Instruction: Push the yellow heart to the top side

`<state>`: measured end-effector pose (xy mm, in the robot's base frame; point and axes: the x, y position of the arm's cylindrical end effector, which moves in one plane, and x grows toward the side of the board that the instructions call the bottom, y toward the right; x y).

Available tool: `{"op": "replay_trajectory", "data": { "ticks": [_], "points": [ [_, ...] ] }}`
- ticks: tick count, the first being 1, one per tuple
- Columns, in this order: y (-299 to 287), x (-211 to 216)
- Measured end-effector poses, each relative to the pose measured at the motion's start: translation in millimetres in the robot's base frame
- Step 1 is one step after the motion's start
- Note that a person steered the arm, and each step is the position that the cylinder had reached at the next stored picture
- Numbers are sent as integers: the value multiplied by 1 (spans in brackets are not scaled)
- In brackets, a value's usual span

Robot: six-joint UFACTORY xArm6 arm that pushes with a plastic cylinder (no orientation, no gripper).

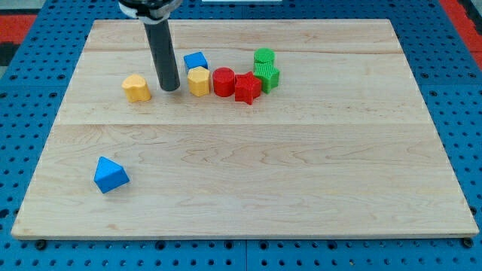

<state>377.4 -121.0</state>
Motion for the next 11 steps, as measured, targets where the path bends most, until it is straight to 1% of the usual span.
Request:
{"op": "replay_trajectory", "data": {
  "ticks": [1,2,4,5,6,8,10,11],
  "points": [
    [-14,25],
    [-52,35],
    [-49,-29],
    [-39,-52],
    [-69,-52],
    [-92,-63],
    [-89,-85],
    [-73,-83]
  ]
}}
